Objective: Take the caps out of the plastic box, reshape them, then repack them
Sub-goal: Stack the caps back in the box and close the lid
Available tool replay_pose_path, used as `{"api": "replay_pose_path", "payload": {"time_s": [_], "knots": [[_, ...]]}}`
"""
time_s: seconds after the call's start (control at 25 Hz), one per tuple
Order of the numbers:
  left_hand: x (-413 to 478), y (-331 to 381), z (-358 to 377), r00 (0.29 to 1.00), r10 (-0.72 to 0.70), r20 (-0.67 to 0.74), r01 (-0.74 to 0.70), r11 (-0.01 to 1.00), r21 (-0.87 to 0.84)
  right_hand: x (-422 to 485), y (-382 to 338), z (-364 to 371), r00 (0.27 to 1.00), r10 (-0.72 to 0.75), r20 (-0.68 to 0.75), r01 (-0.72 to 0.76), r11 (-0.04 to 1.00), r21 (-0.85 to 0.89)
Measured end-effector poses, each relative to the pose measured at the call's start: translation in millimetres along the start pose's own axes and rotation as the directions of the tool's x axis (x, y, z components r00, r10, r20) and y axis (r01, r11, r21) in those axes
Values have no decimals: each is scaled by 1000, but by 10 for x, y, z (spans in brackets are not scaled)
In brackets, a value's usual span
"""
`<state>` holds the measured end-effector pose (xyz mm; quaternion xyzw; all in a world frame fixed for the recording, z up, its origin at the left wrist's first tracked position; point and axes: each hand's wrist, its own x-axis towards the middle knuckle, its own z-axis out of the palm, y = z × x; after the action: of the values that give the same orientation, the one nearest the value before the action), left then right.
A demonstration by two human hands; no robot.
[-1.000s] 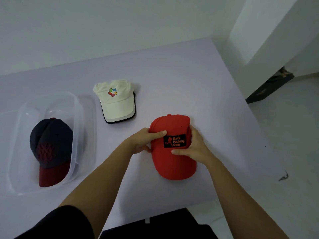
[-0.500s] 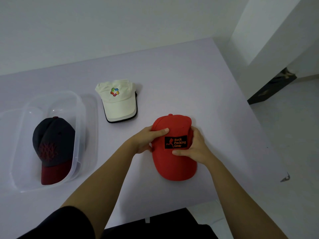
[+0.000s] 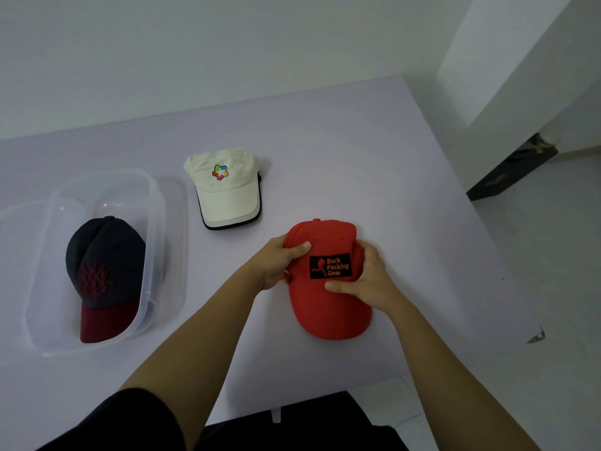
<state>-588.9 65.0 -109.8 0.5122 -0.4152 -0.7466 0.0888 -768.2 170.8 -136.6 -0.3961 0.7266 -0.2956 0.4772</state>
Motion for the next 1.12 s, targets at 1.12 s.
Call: {"api": "replay_pose_path", "payload": {"time_s": [1.12], "knots": [[-2068, 1194, -4017, 772, 559, -303, -493, 827, 270, 160, -2412, 3044, 905, -293, 307, 381, 880, -283]]}}
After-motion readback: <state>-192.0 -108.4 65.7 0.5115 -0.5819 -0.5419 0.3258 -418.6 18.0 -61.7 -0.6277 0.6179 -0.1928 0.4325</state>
